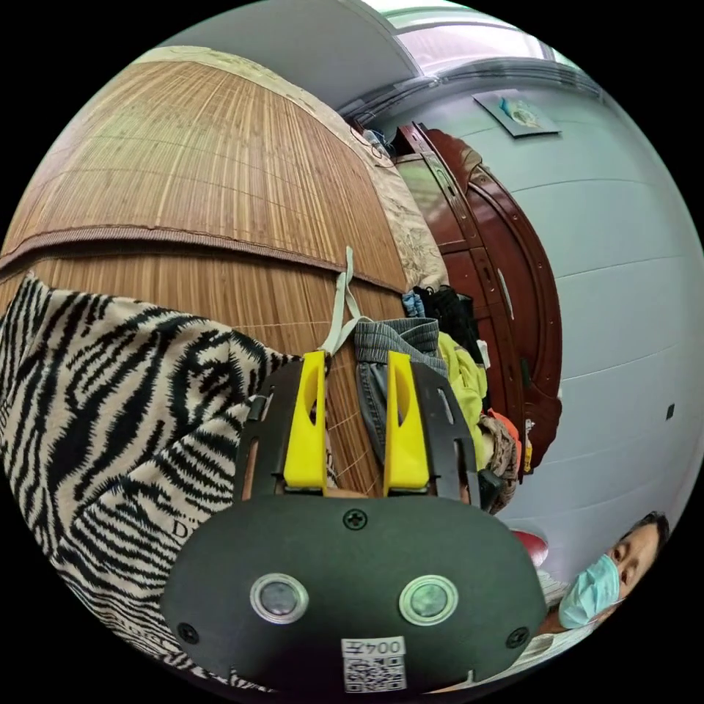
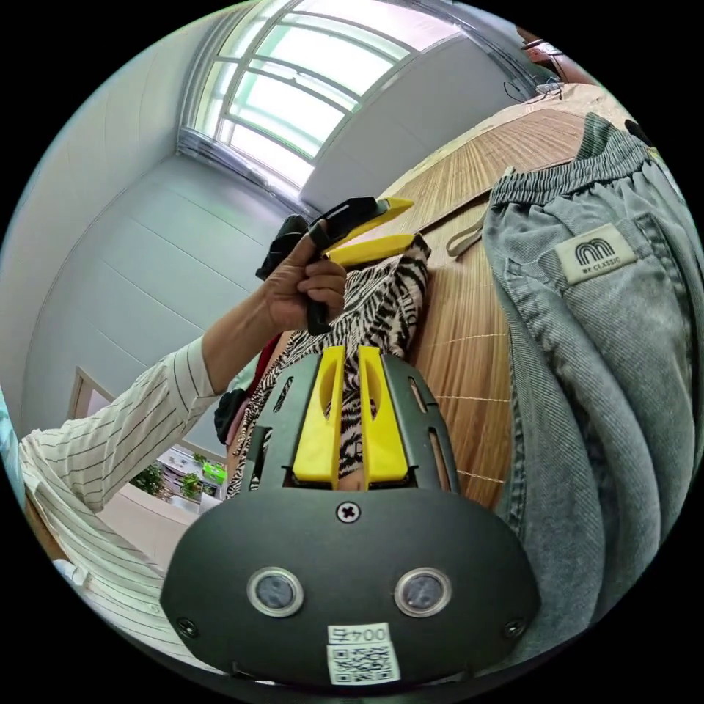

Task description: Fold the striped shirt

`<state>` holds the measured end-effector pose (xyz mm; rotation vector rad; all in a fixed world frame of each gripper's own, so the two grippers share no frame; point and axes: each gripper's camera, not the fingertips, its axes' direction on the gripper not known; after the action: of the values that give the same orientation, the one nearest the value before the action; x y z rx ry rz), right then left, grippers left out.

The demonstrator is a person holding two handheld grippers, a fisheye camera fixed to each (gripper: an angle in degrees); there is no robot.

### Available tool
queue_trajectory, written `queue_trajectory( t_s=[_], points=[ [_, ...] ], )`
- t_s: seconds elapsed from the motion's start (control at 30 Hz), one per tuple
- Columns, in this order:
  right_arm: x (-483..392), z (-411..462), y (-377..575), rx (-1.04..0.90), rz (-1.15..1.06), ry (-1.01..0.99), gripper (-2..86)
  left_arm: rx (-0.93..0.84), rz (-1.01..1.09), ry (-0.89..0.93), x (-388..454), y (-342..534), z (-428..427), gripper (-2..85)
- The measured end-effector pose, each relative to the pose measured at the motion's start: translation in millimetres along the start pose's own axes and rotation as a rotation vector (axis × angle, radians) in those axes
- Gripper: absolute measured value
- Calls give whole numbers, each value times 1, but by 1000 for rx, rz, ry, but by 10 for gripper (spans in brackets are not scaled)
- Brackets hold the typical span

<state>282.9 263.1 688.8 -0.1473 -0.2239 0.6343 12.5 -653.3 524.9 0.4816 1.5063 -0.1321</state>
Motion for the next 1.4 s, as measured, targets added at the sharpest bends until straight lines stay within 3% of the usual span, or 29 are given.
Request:
queue_trajectory(
  t_s=[0.13,0.37,0.53,0.63,0.77,0.87,1.0,1.1,1.23,1.4],
  points=[
    [22,24,1,-125,131,89,54,-21,-2,-37,0,-5,9,138],
    [27,19,4,-133,177,166,32,23,-99,63,-5,-1,-21,119],
    [29,17,6,-136,167,172,25,-235,194,-321,48,-5,-22,105],
    [30,15,8,-135,165,170,23,-289,265,-391,69,-6,-31,109],
    [34,12,10,-134,172,157,20,-146,215,-222,84,3,-77,110],
    [37,9,11,-135,179,148,18,-177,219,-164,91,37,-88,96],
    [37,7,12,-134,177,153,13,-215,225,-248,85,78,-78,88],
    [38,5,13,-134,178,147,8,-180,163,-203,75,97,-86,90],
    [40,3,14,-133,177,128,5,74,243,-181,115,163,-168,90],
    [40,0,18,-105,149,107,0,194,153,-373,105,306,-276,87]
  ],
)
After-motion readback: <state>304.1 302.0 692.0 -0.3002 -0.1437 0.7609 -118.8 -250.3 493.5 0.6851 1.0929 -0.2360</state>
